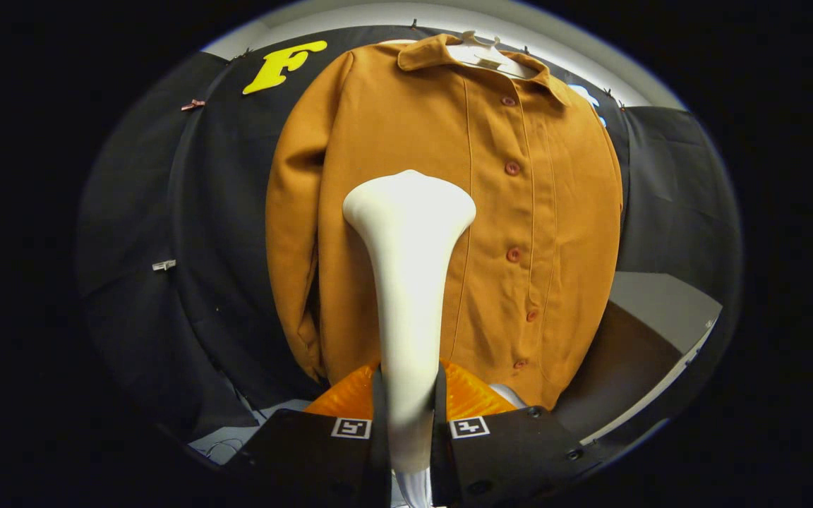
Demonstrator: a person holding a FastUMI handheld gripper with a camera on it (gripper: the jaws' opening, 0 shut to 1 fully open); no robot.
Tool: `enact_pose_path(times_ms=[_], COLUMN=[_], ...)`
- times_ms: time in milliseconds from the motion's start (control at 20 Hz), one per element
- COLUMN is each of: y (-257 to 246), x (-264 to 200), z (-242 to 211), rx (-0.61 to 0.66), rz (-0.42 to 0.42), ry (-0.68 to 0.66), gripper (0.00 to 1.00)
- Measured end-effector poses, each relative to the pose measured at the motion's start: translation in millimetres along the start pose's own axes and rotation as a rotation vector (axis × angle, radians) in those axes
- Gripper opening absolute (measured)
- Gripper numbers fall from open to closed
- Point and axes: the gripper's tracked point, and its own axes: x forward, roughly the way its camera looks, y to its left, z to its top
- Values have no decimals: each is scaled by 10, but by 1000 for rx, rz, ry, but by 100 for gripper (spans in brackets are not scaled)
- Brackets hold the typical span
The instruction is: Iron the clothes twice with a garment steamer, once on the left side and once on the right side.
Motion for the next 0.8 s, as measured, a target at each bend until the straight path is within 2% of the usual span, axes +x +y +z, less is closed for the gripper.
enact_pose_path(times_ms=[600, 800], y=[-133, -371], x=[52, -69], z=[-1258, -1523], rx=[-15, -19], rz=[20, 16], ry=[133, 157], gripper=[26, 26])
